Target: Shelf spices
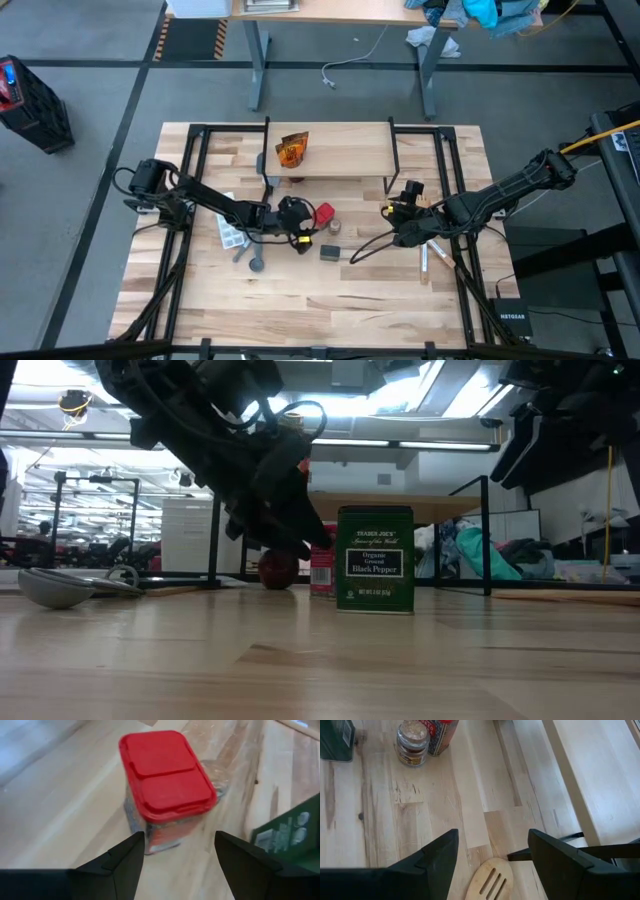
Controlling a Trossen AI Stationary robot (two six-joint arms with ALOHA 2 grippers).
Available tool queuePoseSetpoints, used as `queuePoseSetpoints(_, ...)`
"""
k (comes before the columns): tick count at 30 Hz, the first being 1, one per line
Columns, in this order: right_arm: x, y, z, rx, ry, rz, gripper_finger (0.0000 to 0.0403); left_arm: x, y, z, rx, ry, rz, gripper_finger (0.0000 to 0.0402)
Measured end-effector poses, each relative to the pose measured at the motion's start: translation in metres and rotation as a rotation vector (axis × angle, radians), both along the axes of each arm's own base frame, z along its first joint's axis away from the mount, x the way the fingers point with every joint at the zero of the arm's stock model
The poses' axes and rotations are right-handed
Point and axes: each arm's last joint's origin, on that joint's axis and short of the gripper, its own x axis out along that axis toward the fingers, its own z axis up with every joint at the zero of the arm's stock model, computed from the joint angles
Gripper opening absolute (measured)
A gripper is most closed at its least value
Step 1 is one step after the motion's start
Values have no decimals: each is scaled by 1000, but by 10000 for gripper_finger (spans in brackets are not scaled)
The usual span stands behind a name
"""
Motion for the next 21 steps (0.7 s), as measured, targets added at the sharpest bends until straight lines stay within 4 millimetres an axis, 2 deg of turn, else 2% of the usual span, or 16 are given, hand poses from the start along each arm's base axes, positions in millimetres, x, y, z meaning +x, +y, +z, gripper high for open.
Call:
queuePoseSetpoints(11, 0, 0, 0, -1, 0, 0, 246, 6, -1, 8, -12, -102, 0, 234)
queuePoseSetpoints(21, 0, 0, 0, -1, 0, 0, 246, 6, 6, 8, 10, -108, 54, 234)
